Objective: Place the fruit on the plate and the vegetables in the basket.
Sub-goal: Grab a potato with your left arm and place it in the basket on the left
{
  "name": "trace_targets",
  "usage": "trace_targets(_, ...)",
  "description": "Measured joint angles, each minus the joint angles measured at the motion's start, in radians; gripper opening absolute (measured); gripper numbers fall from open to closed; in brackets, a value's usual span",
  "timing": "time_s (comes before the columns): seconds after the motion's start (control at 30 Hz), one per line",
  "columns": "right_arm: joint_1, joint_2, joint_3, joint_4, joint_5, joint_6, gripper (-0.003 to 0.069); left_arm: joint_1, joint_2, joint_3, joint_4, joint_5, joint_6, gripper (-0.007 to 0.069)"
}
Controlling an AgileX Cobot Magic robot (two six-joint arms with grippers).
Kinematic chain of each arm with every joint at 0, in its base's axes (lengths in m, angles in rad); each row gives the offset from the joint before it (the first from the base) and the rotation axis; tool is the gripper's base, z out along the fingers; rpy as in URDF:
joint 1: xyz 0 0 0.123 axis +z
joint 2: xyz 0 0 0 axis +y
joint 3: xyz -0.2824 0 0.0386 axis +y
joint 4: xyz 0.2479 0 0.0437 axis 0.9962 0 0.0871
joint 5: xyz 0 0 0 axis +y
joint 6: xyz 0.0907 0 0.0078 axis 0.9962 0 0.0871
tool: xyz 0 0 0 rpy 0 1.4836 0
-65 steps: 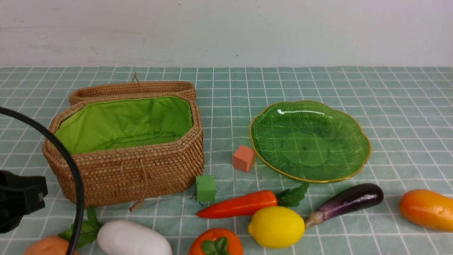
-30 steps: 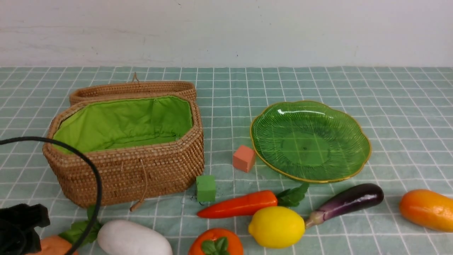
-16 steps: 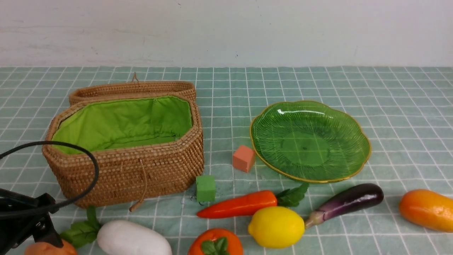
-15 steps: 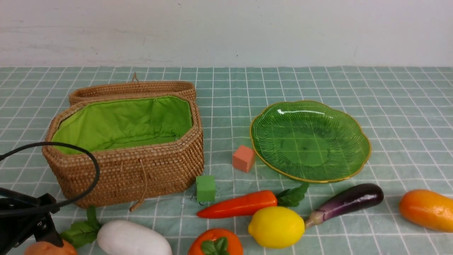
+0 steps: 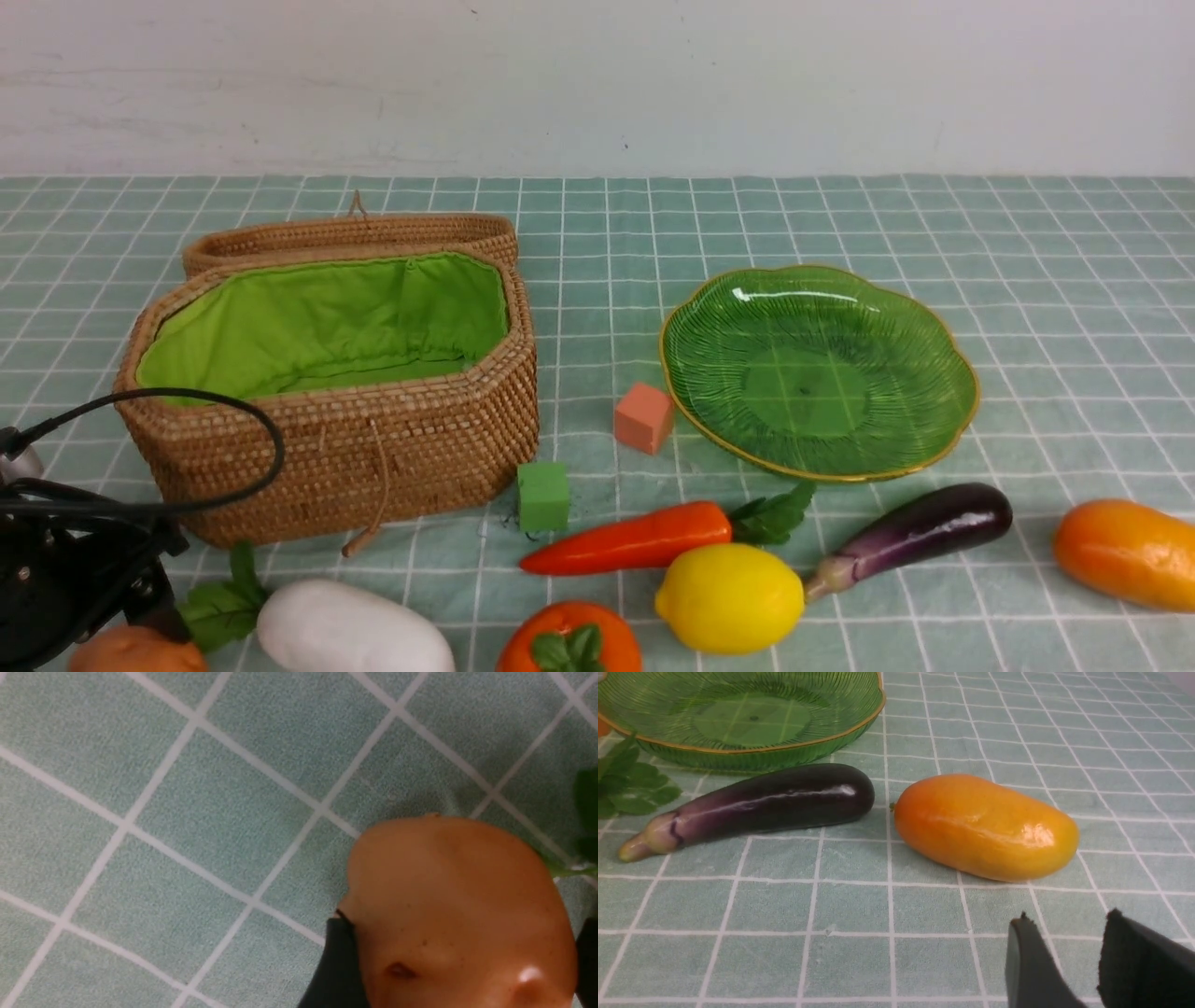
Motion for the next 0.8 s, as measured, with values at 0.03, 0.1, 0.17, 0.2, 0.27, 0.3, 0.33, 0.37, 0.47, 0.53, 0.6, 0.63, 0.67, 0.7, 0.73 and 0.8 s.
trace_targets(0.03,0.0,0.0,0.0,0.0,0.0,0.0,0.0241,0.0,0.0,0.0,0.0,0.001,0.0,0.057)
trace_targets(0.1,0.0,0.0,0.0,0.0,0.0,0.0,0.0241,0.0,0.0,0.0,0.001,0.003,0.004,0.057)
trace_targets(0.17,0.0,0.0,0.0,0.0,0.0,0.0,0.0241,0.0,0.0,0.0,0.001,0.004,0.01,0.057)
trace_targets(0.2,0.0,0.0,0.0,0.0,0.0,0.0,0.0241,0.0,0.0,0.0,0.001,0.004,0.011,0.057)
trace_targets(0.27,0.0,0.0,0.0,0.0,0.0,0.0,0.0241,0.0,0.0,0.0,0.001,0.004,0.012,0.057)
trace_targets(0.3,0.0,0.0,0.0,0.0,0.0,0.0,0.0241,0.0,0.0,0.0,0.001,0.004,0.014,0.057)
trace_targets(0.33,0.0,0.0,0.0,0.0,0.0,0.0,0.0241,0.0,0.0,0.0,0.001,0.005,0.014,0.057)
trace_targets(0.37,0.0,0.0,0.0,0.0,0.0,0.0,0.0241,0.0,0.0,0.0,0.001,0.005,0.014,0.057)
trace_targets(0.47,0.0,0.0,0.0,0.0,0.0,0.0,0.0241,0.0,0.0,0.0,0.001,0.006,0.029,0.057)
trace_targets(0.53,0.0,0.0,0.0,0.0,0.0,0.0,0.0241,0.0,0.0,0.0,0.001,0.007,0.033,0.057)
trace_targets(0.6,0.0,0.0,0.0,0.0,0.0,0.0,0.0241,0.0,0.0,0.0,0.0,0.007,0.033,0.057)
trace_targets(0.63,0.0,0.0,0.0,0.0,0.0,0.0,0.0241,0.0,0.0,0.0,0.0,0.008,0.033,0.057)
trace_targets(0.67,0.0,0.0,0.0,0.0,0.0,0.0,0.0241,0.0,-0.001,0.0,0.0,0.01,0.033,0.057)
trace_targets(0.7,0.0,0.0,0.0,0.0,0.0,0.0,0.0241,0.0,-0.002,0.0,0.0,0.01,0.034,0.057)
trace_targets(0.73,0.0,0.0,0.0,0.0,0.0,0.0,0.0241,0.0,-0.006,0.0,0.0,0.011,0.035,0.057)
trace_targets(0.8,0.0,0.0,0.0,0.0,0.0,0.0,0.0241,0.0,-0.02,0.002,0.002,0.031,0.038,0.057)
